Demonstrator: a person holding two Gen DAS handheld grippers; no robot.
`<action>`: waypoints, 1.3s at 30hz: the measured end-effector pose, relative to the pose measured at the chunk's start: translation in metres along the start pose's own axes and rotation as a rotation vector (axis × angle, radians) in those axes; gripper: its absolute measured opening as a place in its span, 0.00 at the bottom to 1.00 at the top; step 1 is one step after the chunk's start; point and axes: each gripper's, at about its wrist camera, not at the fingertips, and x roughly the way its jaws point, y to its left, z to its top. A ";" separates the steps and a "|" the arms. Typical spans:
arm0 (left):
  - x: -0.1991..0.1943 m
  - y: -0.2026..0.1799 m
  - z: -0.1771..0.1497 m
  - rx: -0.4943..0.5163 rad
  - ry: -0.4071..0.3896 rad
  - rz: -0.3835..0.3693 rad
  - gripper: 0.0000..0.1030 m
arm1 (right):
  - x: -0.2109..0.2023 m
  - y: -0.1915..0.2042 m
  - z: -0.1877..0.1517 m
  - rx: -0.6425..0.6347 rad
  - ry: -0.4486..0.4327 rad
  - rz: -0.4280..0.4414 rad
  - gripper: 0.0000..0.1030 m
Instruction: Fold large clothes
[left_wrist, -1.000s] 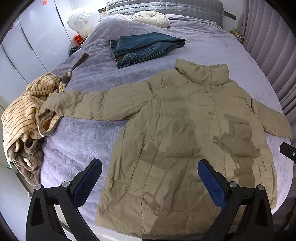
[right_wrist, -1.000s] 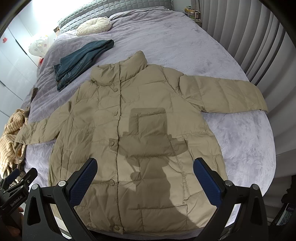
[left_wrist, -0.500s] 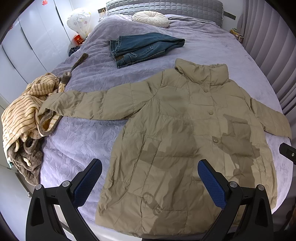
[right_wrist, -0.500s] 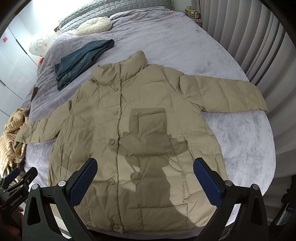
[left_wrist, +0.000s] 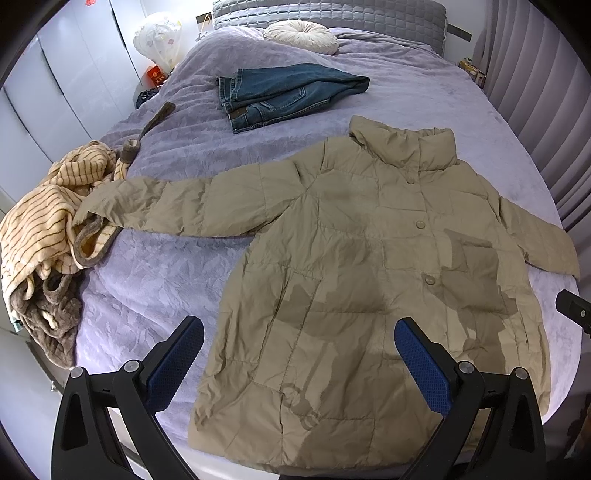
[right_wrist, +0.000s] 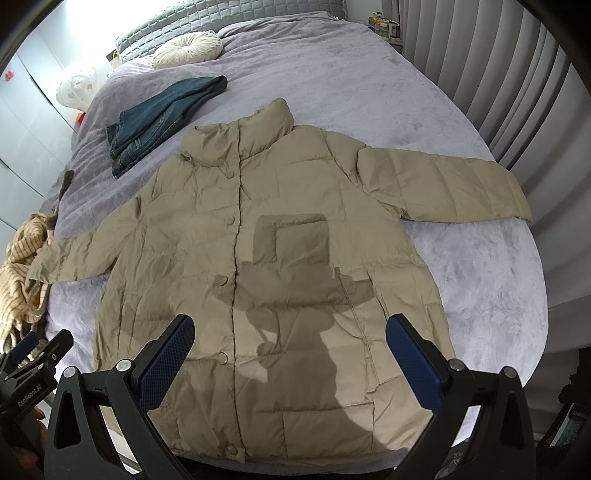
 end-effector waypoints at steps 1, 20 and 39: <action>0.001 0.001 0.000 0.001 0.002 -0.002 1.00 | 0.000 0.001 0.000 0.000 0.003 0.001 1.00; 0.080 0.129 0.016 -0.259 0.024 -0.157 1.00 | 0.082 0.081 -0.023 -0.081 0.217 0.095 1.00; 0.195 0.284 0.102 -0.614 -0.216 -0.023 0.72 | 0.168 0.163 0.017 -0.125 0.114 0.240 1.00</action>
